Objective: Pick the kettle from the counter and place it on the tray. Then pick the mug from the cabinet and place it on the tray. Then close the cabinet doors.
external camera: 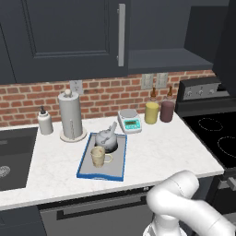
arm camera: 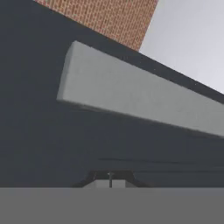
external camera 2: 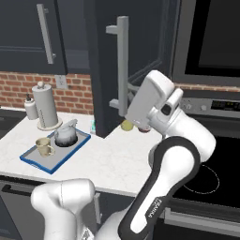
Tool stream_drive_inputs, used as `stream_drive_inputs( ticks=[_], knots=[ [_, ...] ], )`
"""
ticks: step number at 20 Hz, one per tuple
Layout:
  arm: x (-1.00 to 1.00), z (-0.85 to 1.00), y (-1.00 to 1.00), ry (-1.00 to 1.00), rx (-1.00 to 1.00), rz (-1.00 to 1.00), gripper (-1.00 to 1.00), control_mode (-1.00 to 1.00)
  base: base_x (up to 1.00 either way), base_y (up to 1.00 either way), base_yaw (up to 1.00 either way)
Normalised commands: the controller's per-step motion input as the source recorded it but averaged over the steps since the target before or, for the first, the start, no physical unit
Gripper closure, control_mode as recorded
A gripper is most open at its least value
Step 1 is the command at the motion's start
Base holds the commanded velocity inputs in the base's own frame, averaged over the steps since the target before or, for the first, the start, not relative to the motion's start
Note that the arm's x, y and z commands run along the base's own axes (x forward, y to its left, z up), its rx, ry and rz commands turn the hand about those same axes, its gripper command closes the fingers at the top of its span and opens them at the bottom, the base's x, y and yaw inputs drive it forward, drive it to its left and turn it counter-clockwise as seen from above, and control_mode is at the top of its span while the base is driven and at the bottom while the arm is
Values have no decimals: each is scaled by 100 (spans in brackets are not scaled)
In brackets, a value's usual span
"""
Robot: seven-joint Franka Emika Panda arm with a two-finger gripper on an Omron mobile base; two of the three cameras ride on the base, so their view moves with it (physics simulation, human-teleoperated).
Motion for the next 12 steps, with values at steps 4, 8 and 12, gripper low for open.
stream_drive_inputs(
  ticks=[4, 8, 12],
  knots=[
    [-12, 16, 94, -9, 0, 10, 100, -100, 0, 0, 0],
    [28, 0, 53, 21, -2, 0, 100, -100, 0, 0, 0],
    [43, 1, 25, 27, -4, 0, 100, -100, 0, 0, 0]
  ],
)
